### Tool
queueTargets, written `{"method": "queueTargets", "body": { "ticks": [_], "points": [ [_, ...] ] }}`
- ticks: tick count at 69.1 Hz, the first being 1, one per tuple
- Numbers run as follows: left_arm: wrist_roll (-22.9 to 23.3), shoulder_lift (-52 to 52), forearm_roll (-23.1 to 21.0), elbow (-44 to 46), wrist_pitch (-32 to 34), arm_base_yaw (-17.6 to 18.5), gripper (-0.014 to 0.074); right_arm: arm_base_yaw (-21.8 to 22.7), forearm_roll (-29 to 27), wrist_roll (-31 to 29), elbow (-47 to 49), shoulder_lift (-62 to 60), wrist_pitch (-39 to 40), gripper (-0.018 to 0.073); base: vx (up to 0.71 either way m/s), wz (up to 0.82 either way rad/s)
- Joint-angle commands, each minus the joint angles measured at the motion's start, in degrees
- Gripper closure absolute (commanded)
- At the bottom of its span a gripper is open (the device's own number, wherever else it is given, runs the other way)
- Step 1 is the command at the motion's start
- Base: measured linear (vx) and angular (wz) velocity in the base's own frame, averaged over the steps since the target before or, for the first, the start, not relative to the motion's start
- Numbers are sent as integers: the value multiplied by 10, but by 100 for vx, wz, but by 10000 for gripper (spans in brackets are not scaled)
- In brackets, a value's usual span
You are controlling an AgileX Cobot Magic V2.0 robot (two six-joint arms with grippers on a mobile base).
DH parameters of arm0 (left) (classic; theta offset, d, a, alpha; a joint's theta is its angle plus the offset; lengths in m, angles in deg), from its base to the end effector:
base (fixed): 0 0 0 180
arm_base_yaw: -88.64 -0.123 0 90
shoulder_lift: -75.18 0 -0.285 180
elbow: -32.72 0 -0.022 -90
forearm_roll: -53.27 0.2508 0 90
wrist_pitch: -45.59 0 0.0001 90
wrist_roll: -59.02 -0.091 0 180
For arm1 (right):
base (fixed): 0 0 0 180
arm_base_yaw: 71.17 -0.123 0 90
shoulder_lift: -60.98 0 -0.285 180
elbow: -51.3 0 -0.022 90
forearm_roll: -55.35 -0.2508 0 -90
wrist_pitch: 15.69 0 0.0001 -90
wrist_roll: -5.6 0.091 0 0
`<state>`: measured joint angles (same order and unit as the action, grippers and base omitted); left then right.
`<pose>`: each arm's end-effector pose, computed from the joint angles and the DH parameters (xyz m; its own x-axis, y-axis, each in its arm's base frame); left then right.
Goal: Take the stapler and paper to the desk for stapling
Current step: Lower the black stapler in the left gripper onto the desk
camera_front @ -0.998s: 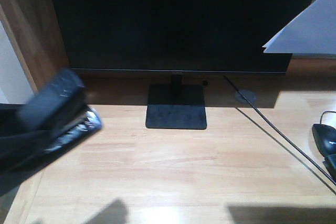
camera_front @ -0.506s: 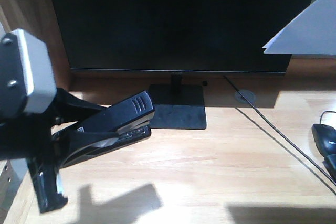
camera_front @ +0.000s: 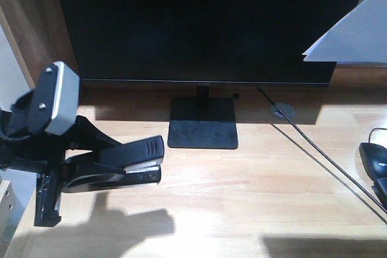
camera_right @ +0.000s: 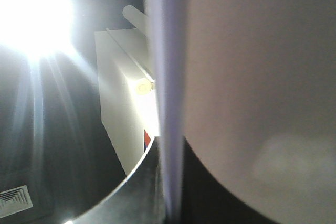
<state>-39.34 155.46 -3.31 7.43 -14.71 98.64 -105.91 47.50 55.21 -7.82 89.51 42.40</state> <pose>0.2161 -0.1051 0.3037 0.0171 0.6114 -0.7912 0.9759 0.1621 0.1463 0.0424 0.0166 0.3698 0.0029 0.9772 -0.2125 -0.8817 0.1028 0.4604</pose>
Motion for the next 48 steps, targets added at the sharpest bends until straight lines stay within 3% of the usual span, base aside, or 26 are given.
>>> {"method": "queueTargets", "body": {
  "ticks": [1,25,48],
  "points": [
    [-60,16,-77,19,-29,-6,603,3,11,-7,14,5,18,565,0,0],
    [-190,129,-124,20,-52,-3,603,3,11,-7,14,5,18,565,0,0],
    [-246,204,-137,20,-34,15,603,3,11,-7,14,5,17,565,0,0]
  ]
}}
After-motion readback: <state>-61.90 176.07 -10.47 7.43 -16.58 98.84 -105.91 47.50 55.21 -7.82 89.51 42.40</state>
